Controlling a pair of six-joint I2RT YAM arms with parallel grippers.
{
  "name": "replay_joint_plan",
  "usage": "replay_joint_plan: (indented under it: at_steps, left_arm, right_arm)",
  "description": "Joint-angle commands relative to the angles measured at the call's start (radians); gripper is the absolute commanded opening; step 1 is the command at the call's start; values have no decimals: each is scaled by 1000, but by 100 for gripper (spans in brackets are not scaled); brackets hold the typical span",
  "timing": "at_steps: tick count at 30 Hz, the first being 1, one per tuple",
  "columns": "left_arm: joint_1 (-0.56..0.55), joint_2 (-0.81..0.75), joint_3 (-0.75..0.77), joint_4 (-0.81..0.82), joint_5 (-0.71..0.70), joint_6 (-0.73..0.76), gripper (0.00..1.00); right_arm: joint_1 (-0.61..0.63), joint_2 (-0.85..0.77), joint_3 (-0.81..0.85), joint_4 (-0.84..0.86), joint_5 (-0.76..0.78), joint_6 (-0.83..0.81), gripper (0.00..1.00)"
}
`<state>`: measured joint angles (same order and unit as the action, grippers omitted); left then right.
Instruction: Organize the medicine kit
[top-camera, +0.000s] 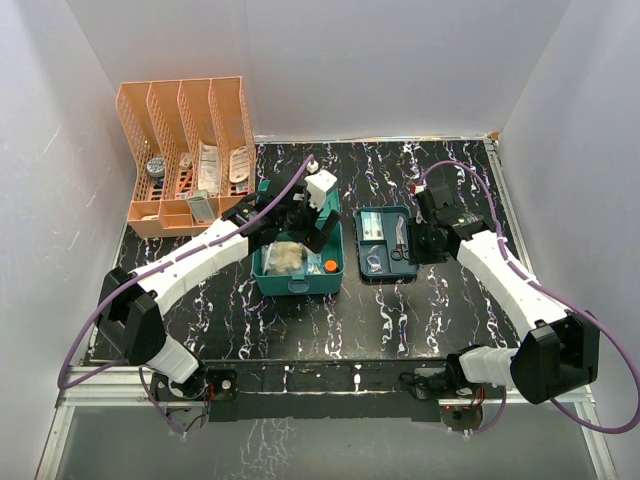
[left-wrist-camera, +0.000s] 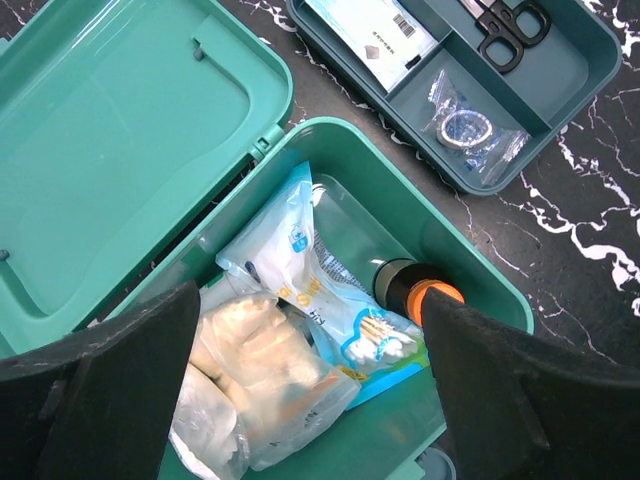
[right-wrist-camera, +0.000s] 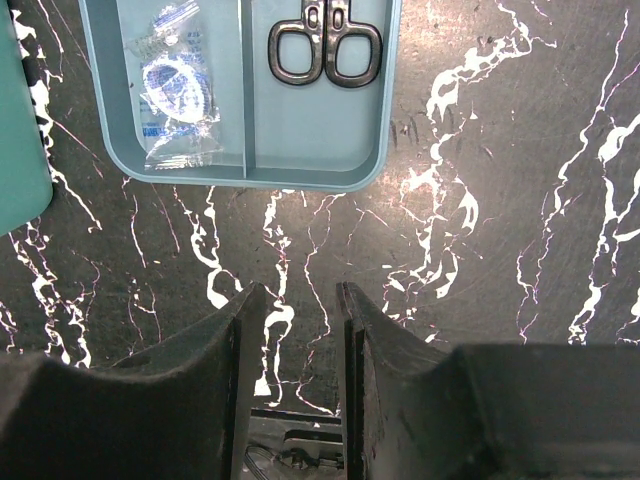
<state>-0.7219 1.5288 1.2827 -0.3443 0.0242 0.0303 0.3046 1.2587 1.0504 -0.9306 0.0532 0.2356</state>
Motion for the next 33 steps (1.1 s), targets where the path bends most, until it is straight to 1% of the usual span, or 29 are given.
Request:
replay_joint_plan:
  at_steps: [1, 2, 3, 6, 7, 8, 9, 10, 11, 12, 14, 16, 19, 23, 26, 29, 31, 33]
  left_arm:
    - [8, -14, 0, 8, -12, 3, 54]
    - [9, -14, 0, 3, -13, 1, 4]
    - [11, -21, -10, 8, -7, -6, 0]
    - [13, -49, -44, 54, 9, -11, 0]
    - [14, -40, -34, 42, 10, -8, 12]
    - [13, -20, -18, 26, 7, -4, 41]
    - [13, -4, -2, 7, 8, -1, 62]
    - [15, 8, 9, -7, 13, 0, 76]
    - [14, 15, 16, -14, 23, 0, 85]
    - [15, 18, 18, -15, 31, -1, 89]
    - [15, 22, 19, -9, 39, -3, 93]
    - [15, 32, 31, -11, 46, -5, 93]
    - [13, 71, 100, -16, 83, 0, 91]
    - [9, 191, 289, -67, 159, 24, 87]
    - [-7, 297, 444, -102, 193, 59, 86]
    - [-38, 416, 590, -136, 202, 87, 86]
    - [-57, 512, 669, -148, 191, 76, 85]
    - [-66, 590, 737, -150, 176, 25, 80]
  right_arm:
    - [-4, -19, 1, 40, 7, -4, 33]
    - [-4, -18, -1, 40, 7, -4, 33]
    - [-3, -18, -1, 40, 7, -4, 33]
    - [-4, -12, 0, 40, 7, -4, 33]
    - [-3, -11, 0, 40, 7, -4, 33]
    - [-4, -11, -2, 40, 7, -4, 33]
    - [-4, -11, -6, 40, 7, -4, 33]
    - [-3, -11, -11, 40, 7, -4, 33]
    - [-5, -9, -14, 40, 7, -4, 33]
    - [-4, -5, -17, 40, 7, -4, 33]
    - [-4, -4, -26, 40, 7, -4, 33]
    - [-4, -6, -34, 40, 7, -4, 33]
    - [-4, -27, -36, 40, 7, -4, 33]
    - [-26, -93, -49, 40, 7, -4, 33]
    - [-88, -138, -68, 40, 7, -4, 33]
    - [-168, -150, -83, 40, 7, -4, 33]
    - [-218, -155, -98, 40, 7, -4, 33]
    - [-257, -164, -121, 40, 7, -4, 33]
